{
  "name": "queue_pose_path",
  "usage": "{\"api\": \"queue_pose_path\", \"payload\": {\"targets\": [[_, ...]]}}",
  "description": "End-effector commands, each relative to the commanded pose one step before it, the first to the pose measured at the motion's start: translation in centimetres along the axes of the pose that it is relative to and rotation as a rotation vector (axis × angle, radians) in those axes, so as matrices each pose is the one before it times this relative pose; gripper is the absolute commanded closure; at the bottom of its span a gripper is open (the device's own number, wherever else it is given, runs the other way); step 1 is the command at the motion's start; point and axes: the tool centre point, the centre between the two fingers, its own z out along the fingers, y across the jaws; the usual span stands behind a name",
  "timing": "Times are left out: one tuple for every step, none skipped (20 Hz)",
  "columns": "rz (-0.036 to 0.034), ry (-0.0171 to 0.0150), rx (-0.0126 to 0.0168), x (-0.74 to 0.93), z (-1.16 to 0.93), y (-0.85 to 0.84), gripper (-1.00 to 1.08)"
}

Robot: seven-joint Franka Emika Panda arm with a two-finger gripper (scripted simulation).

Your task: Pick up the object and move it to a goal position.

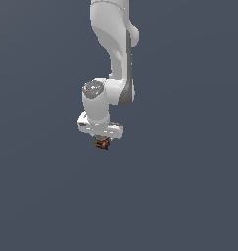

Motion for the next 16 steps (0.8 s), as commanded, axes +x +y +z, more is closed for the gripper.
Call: {"api": "queue_pose_path", "payload": {"targets": [[0.00015, 0.00396, 0.00049, -1.498, -0.73, 0.494, 1.08], [0.0, 0.0, 0.0, -0.64, -0.228, 0.2, 1.08], [0.0, 0.0, 0.0, -0.613, -0.219, 0.192, 1.08], [-0.00001, 0.00054, 0.00044, -0.589, -0.24, 0.186, 1.08], [0.0, 0.0, 0.0, -0.555, -0.199, 0.173, 1.08], [0.0, 0.0, 0.0, -0.525, -0.19, 0.165, 1.08], [0.0, 0.0, 0.0, -0.494, -0.182, 0.158, 1.08], [0.0, 0.0, 0.0, -0.461, -0.174, 0.15, 1.08], [0.0, 0.0, 0.0, -0.429, -0.165, 0.141, 1.08], [0.0, 0.0, 0.0, -0.397, -0.154, 0.132, 1.08], [0.0, 0.0, 0.0, -0.363, -0.141, 0.121, 1.08], [0.0, 0.0, 0.0, -0.329, -0.128, 0.109, 1.08], [0.0, 0.0, 0.0, -0.293, -0.114, 0.098, 1.08], [0.0, 0.0, 0.0, -0.257, -0.101, 0.086, 1.08], [0.0, 0.0, 0.0, -0.22, -0.088, 0.075, 1.08], [0.0, 0.0, 0.0, -0.183, -0.074, 0.063, 1.08]]}}
